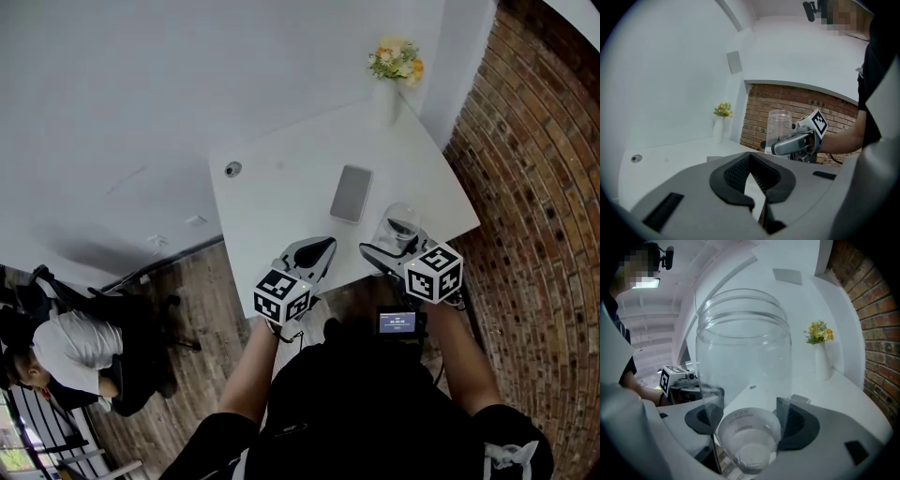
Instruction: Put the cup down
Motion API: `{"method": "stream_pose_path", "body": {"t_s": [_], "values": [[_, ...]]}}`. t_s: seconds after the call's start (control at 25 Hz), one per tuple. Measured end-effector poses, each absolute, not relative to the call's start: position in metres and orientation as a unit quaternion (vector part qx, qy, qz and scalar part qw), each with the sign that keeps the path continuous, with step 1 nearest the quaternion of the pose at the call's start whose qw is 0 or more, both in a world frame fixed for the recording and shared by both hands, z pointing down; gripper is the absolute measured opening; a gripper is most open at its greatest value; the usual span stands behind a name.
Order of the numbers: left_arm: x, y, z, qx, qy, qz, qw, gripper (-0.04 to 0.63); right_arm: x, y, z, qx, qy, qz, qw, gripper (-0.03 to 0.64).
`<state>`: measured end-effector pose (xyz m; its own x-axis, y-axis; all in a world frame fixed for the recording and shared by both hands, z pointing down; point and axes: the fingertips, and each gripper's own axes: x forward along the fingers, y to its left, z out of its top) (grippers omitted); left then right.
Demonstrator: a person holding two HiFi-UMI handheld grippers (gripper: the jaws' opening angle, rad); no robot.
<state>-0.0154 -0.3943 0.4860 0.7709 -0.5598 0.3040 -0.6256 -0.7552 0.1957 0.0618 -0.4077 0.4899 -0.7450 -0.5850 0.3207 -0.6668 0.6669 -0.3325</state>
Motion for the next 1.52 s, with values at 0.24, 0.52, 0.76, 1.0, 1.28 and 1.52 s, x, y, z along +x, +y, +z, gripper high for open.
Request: {"method": "stream_pose_path", "body": {"t_s": [0.24, 0.52, 0.76, 1.0, 1.28, 1.52], "values": [[-0.016, -0.398, 0.486, 0.930, -0.317, 0.113, 0.145, 0.008, 0.060, -0.413, 0.489, 0.345, -0.908, 0.218, 0.095, 0.364], [-0.017, -0.403, 0.486, 0.927, -0.325, 0.113, 0.147, 0.008, 0.061, -0.421, 0.494, 0.343, -0.909, 0.217, 0.099, 0.364], [-0.022, -0.413, 0.483, 0.921, -0.343, 0.112, 0.148, 0.008, 0.059, -0.448, 0.504, 0.347, -0.908, 0.207, 0.111, 0.364], [-0.031, -0.431, 0.487, 0.910, -0.364, 0.118, 0.158, 0.008, 0.045, -0.492, 0.524, 0.349, -0.909, 0.195, 0.116, 0.364], [-0.043, -0.448, 0.498, 0.896, -0.389, 0.123, 0.179, 0.008, 0.027, -0.547, 0.553, 0.357, -0.912, 0.164, 0.115, 0.364], [-0.051, -0.448, 0.511, 0.883, -0.403, 0.115, 0.209, 0.008, 0.005, -0.575, 0.574, 0.354, -0.919, 0.121, 0.127, 0.364]]}}
